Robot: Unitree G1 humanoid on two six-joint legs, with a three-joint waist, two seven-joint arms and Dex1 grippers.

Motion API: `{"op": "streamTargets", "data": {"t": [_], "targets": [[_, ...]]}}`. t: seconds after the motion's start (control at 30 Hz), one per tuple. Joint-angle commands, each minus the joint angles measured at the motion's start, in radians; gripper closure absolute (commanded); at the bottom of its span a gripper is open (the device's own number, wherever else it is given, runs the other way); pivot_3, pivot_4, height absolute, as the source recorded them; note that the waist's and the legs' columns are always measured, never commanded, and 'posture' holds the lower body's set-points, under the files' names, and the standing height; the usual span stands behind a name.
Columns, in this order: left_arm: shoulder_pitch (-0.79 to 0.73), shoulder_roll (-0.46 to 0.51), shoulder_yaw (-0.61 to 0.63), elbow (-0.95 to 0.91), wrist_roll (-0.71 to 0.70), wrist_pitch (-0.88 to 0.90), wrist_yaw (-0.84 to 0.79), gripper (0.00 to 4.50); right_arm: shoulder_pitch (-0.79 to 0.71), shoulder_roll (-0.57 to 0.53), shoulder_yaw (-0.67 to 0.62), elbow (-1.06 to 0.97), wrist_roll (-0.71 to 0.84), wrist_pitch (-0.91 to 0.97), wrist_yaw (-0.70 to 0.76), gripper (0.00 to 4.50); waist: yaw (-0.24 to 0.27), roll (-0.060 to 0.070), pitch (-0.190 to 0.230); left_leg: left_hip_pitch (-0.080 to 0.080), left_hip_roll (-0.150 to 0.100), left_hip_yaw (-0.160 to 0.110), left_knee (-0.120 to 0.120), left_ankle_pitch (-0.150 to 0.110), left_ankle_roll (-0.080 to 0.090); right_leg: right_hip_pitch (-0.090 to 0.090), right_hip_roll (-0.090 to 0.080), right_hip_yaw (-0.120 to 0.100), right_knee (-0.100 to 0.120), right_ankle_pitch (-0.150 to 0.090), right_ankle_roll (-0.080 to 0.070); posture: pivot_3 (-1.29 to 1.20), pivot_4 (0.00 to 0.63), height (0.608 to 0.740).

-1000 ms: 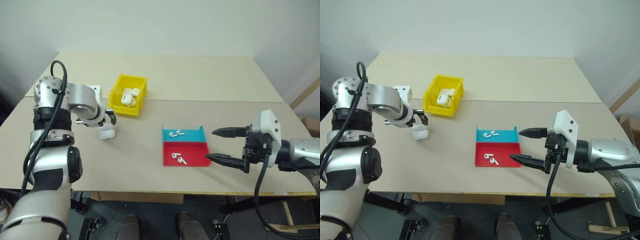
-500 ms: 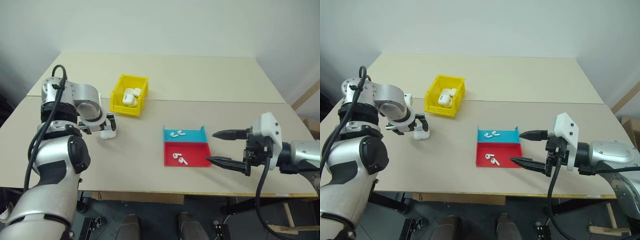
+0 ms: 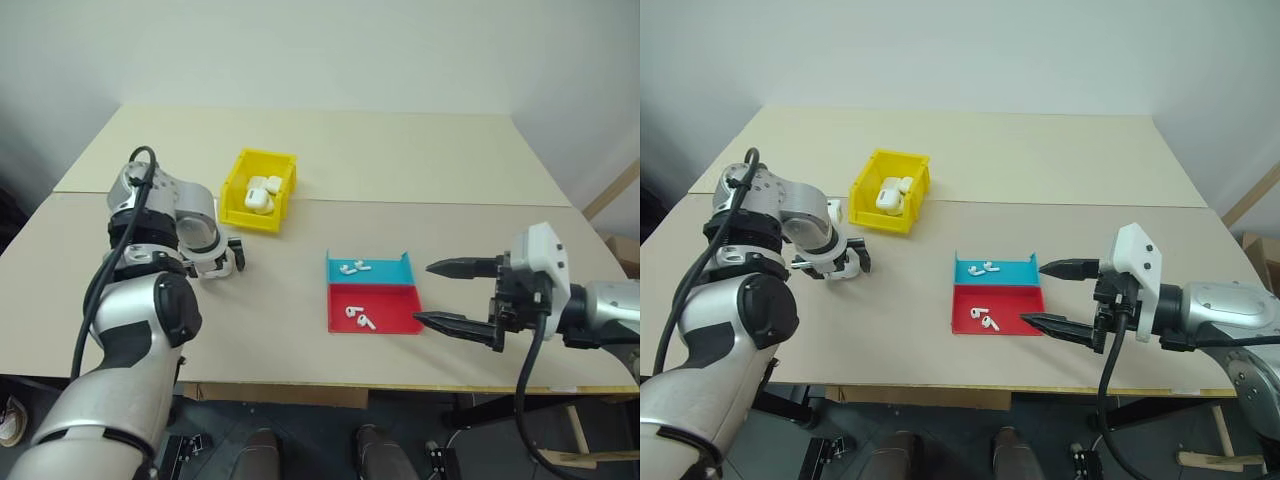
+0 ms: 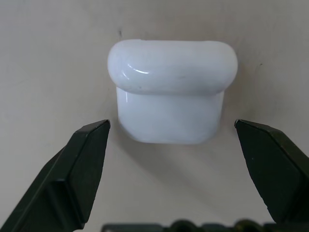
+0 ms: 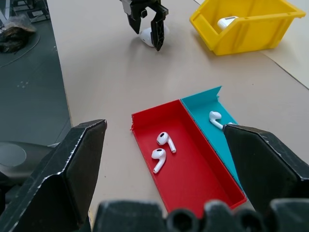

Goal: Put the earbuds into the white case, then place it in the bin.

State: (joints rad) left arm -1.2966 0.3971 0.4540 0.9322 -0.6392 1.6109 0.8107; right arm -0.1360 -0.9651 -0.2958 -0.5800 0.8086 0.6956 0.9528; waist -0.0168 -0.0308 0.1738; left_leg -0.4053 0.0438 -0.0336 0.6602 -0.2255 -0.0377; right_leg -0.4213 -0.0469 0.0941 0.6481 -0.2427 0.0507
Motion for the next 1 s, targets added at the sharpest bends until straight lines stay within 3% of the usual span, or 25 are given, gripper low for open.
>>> {"op": "streamTargets", "data": {"t": [0.03,0.67,0.77,0.87,1.0], "targets": [[-0.031,-0.006,0.014,-0.037,0.083,0.003,-0.061,0.0,0.005,-0.01,-0.043,-0.033,0.022,0.0,-0.007,0.03,0.0,0.0,0.0,0.0,0.0,0.0,0.0,0.0,0.0,0.0,0.0,0.0,0.0,0.0,0.0,0.0,0.15,0.74],[-0.016,-0.045,-0.057,-0.07,0.344,-0.052,-0.365,0.0,0.033,-0.008,-0.06,-0.057,0.042,-0.005,-0.015,0.03,0.001,0.0,0.0,0.001,0.0,0.0,0.0,0.0,0.0,0.001,0.0,0.0,0.0,0.0,0.0,0.0,0.15,0.74],[0.001,-0.054,-0.066,-0.101,0.368,-0.05,-0.395,0.61,0.039,-0.009,-0.061,-0.062,0.044,-0.008,-0.018,0.0,0.001,0.0,0.0,0.0,0.0,0.0,0.0,0.0,0.0,0.001,0.0,0.0,0.0,0.0,0.0,0.0,0.15,0.74],[0.012,-0.056,-0.071,-0.137,0.387,-0.025,-0.427,1.61,0.045,-0.007,-0.063,-0.067,0.047,-0.009,-0.019,0.0,0.001,0.0,0.0,0.0,0.0,0.0,0.0,0.0,0.0,0.001,0.0,0.0,0.0,0.0,0.0,0.0,0.15,0.74],[0.048,-0.035,-0.075,-0.253,0.393,0.001,-0.472,1.72,0.052,-0.002,-0.066,-0.071,0.05,-0.007,-0.027,0.0,-0.002,0.0,0.0,0.0,0.0,0.0,0.0,0.0,0.0,0.0,0.0,0.0,0.0,0.0,0.0,0.0,0.15,0.74]]}}
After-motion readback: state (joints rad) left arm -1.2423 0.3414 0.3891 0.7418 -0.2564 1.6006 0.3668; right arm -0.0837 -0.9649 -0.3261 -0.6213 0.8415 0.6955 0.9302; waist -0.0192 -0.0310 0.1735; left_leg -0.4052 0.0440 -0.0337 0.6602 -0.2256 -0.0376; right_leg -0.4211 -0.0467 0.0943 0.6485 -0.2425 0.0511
